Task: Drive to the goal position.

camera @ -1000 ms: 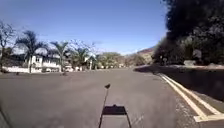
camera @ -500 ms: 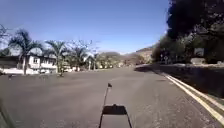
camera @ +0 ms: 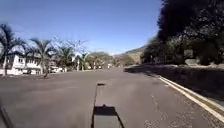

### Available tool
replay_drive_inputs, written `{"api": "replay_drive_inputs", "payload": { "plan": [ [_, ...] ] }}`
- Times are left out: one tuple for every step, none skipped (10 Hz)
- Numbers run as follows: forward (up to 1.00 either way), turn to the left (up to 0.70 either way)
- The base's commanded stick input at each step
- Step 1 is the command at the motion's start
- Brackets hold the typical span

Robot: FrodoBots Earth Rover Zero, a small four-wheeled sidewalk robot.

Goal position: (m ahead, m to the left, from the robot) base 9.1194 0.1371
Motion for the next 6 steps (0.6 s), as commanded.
{"api": "replay_drive_inputs", "payload": {
  "plan": [
    [1.00,0.00],
    [1.00,0.00],
    [1.00,0.00],
    [1.00,0.00],
    [1.00,0.00],
    [1.00,0.00]
  ]
}}
